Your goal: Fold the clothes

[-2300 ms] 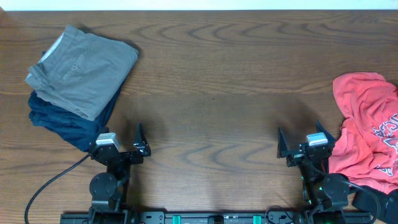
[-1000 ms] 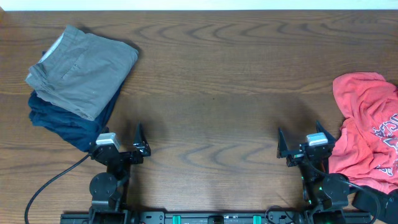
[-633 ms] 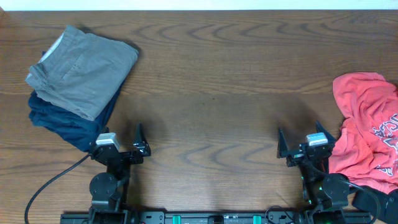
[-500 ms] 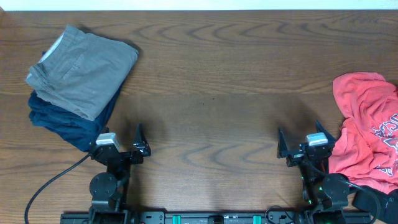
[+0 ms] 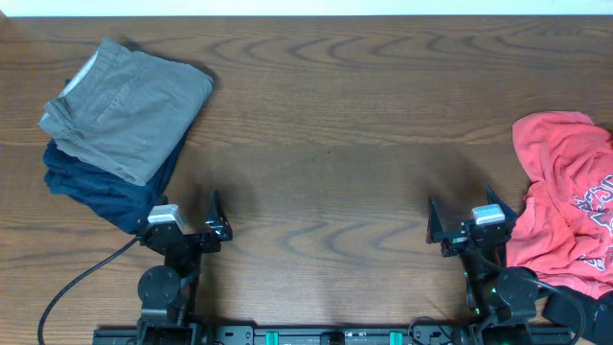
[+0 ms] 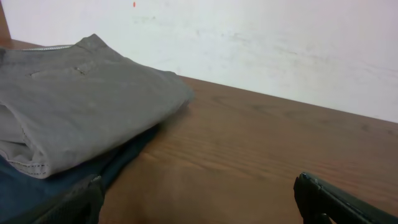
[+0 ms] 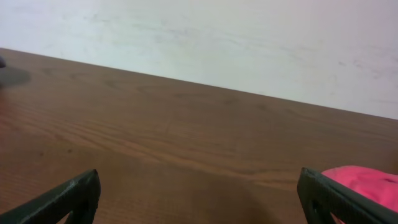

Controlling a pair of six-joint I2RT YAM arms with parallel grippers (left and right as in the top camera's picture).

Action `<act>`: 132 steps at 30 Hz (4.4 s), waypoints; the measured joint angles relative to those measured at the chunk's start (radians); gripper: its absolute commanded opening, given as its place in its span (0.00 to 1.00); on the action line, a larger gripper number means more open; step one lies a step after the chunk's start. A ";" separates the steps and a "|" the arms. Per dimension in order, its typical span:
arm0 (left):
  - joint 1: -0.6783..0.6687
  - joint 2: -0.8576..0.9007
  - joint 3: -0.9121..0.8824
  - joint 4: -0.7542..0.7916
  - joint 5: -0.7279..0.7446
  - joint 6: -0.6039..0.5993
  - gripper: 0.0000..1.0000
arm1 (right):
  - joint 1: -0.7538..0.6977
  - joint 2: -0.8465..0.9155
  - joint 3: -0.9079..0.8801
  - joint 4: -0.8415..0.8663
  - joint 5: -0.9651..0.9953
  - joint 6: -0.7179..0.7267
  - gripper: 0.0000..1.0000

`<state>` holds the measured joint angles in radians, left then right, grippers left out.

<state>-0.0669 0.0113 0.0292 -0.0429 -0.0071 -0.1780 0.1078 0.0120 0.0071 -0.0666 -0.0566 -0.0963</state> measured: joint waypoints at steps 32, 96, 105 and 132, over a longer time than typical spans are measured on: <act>0.000 0.000 0.000 0.000 0.000 0.000 0.98 | 0.000 0.000 0.000 0.000 0.000 0.000 0.99; 0.000 0.819 0.606 -0.649 0.192 -0.087 0.98 | -0.341 1.393 0.600 -0.322 0.571 0.550 0.79; 0.000 0.819 0.606 -0.649 0.192 -0.087 0.98 | -0.351 1.533 0.600 -0.198 0.555 0.562 0.01; 0.000 0.819 0.606 -0.649 0.192 -0.087 0.98 | -0.073 1.097 0.893 -0.325 -0.394 0.219 0.01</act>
<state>-0.0669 0.8303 0.6353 -0.6914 0.1848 -0.2653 0.0345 1.1091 0.8997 -0.3920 -0.4507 0.1226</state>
